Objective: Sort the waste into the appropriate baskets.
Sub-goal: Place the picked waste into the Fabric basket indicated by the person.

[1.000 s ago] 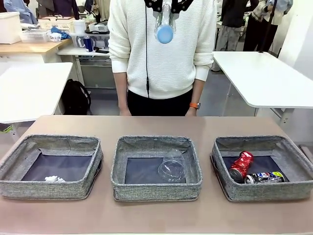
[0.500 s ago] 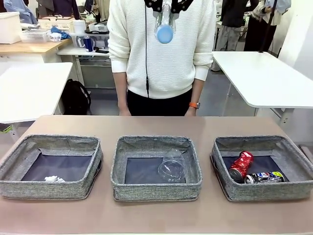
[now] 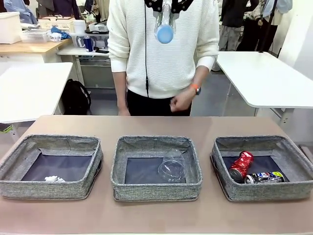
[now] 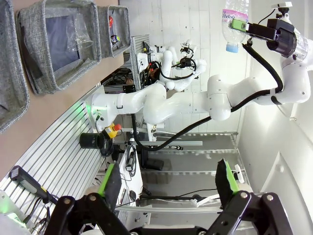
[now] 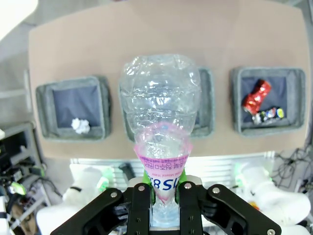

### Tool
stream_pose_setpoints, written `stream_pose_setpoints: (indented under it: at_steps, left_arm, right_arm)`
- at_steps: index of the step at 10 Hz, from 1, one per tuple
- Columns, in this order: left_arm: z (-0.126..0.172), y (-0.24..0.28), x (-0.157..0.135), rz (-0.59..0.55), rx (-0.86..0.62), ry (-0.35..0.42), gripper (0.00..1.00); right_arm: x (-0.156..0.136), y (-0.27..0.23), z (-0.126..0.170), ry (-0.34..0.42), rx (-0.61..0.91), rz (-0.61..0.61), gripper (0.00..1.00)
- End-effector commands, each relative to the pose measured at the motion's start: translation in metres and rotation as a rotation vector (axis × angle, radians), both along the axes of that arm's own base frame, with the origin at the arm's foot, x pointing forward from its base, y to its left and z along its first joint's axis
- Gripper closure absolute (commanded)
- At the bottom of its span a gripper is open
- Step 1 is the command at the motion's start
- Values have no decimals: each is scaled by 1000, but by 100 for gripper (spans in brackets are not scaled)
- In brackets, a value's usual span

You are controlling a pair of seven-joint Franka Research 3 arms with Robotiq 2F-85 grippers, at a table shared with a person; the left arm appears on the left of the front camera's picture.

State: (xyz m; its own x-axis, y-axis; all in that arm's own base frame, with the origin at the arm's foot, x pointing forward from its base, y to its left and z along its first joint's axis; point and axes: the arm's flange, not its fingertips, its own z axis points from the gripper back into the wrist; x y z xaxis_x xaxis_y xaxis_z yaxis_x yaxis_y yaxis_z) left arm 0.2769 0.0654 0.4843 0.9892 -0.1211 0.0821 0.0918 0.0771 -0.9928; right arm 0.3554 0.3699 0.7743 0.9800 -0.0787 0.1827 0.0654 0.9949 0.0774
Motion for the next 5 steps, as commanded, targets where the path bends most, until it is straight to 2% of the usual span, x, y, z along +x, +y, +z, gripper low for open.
stream_pose_setpoints:
  at_steps: [1,5]
  left_arm:
    - [4,-1,-1,1,-17,0,0]
    - [4,-1,-1,1,-17,0,0]
  right_arm:
    - [-1,0,2,-4,4,0,81]
    - [-1,0,2,-4,4,0,81]
